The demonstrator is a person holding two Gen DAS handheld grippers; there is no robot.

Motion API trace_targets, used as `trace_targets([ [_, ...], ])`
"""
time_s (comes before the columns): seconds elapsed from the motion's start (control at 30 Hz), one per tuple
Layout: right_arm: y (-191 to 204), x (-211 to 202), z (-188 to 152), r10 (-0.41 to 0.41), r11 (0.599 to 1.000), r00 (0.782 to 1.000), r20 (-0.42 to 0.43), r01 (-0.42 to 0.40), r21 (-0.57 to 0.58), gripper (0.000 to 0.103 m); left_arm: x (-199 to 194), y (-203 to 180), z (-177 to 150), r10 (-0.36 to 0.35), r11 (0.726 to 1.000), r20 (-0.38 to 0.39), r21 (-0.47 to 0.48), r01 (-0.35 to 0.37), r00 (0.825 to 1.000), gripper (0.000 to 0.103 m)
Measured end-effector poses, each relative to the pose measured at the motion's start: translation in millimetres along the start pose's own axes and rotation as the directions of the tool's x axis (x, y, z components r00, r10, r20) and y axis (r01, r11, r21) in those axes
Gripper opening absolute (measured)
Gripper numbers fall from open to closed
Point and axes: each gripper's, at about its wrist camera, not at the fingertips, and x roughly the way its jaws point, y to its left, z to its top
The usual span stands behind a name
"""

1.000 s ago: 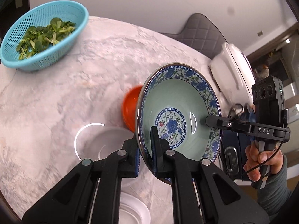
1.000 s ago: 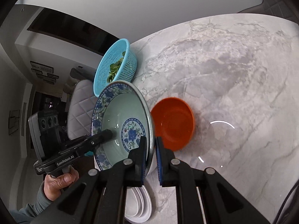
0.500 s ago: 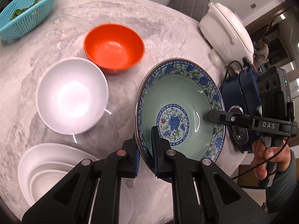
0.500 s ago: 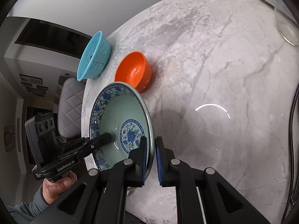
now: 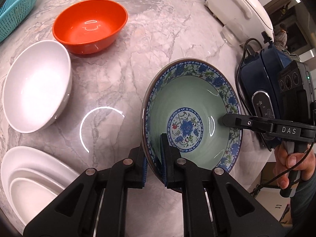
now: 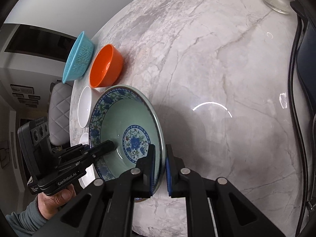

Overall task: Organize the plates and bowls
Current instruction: 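Lift and carry the patterned bowl with both tools across the table, then lower the patterned bowl onto the table and open both tools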

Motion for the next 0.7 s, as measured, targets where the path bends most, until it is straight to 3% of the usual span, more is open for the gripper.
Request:
trace_targets([
  [0.57, -17.6, 12.4, -1.5, -0.008, 1.0, 0.999, -0.033, 0.008, -0.002, 0.012, 24.9, 4.5, -2.3, 0.016, 1.0, -0.029, -0.018, -0.017, 0.999, 0.01],
  [0.67, -16.7, 12.3, -2.2, -0.009, 1.0, 0.999, -0.033, 0.008, -0.007, 0.014, 21.5, 5.5, -3.0, 0.017, 0.999, -0.017, -0.027, -0.017, 1.0, 0.014],
  [0.7, -15.9, 12.6, -2.2, -0.008, 1.0, 0.999, -0.032, 0.008, -0.012, 0.014, 20.0, 5.8, -3.3, 0.012, 0.999, -0.013, -0.031, -0.012, 1.0, 0.021],
])
